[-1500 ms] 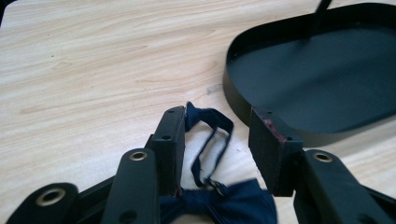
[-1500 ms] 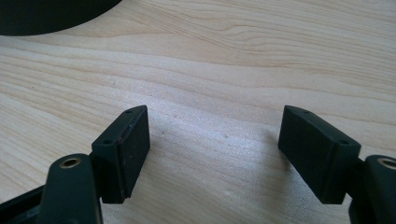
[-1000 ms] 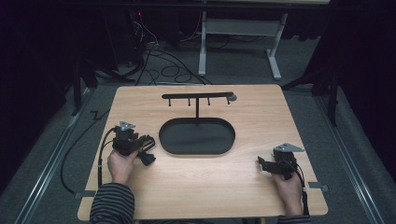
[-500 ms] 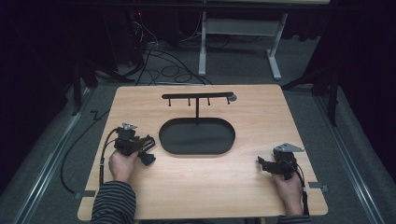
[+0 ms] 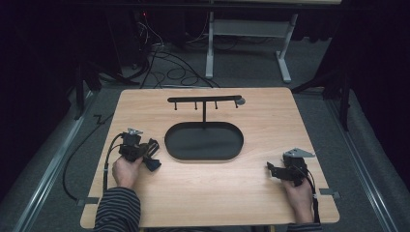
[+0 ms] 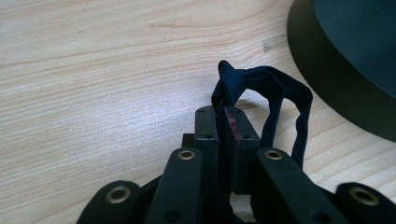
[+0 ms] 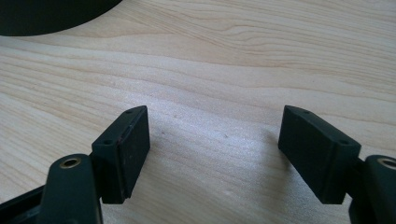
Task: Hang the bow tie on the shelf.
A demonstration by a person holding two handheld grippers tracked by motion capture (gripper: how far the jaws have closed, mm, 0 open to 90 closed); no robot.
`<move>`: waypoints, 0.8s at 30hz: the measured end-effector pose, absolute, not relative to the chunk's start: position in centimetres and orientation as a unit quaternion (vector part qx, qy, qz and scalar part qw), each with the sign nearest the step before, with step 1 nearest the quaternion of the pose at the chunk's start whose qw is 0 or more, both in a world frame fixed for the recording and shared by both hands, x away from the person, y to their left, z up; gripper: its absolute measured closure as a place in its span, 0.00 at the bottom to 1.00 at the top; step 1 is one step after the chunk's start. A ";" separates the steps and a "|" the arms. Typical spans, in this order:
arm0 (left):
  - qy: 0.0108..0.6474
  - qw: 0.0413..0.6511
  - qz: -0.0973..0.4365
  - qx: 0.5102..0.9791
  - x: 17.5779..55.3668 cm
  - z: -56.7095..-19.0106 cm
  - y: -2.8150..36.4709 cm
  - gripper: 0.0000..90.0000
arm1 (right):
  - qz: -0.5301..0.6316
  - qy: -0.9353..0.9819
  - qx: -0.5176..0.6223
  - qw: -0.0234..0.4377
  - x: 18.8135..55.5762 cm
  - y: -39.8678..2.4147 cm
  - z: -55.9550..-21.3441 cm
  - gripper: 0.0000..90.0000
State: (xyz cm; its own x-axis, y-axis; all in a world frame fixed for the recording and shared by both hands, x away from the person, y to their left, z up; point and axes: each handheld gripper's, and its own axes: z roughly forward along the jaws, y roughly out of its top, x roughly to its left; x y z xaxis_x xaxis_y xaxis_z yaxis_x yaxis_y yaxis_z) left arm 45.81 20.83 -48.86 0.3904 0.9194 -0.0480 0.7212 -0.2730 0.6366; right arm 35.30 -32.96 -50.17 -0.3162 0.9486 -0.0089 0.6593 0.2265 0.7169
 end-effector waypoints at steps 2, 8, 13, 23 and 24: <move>0.526 0.296 0.167 0.779 45.8 -48.9 20.8 0.96 | 0.313 0.748 0.537 0.231 35.3 -33.0 -50.2 0.29; 0.523 0.303 0.168 0.779 45.6 -48.5 20.9 0.98 | 0.313 0.748 0.537 0.231 35.3 -33.0 -50.2 0.29; 0.518 0.311 0.174 0.778 45.2 -47.9 21.0 0.98 | 0.313 0.748 0.537 0.231 35.3 -33.0 -50.2 0.29; 0.511 0.329 0.180 0.774 44.5 -46.8 21.1 0.98 | 0.313 0.749 0.537 0.231 35.3 -33.0 -50.2 0.29; 0.510 0.331 0.181 0.773 44.4 -46.7 21.1 0.98 | 0.313 0.749 0.537 0.231 35.3 -33.0 -50.2 0.29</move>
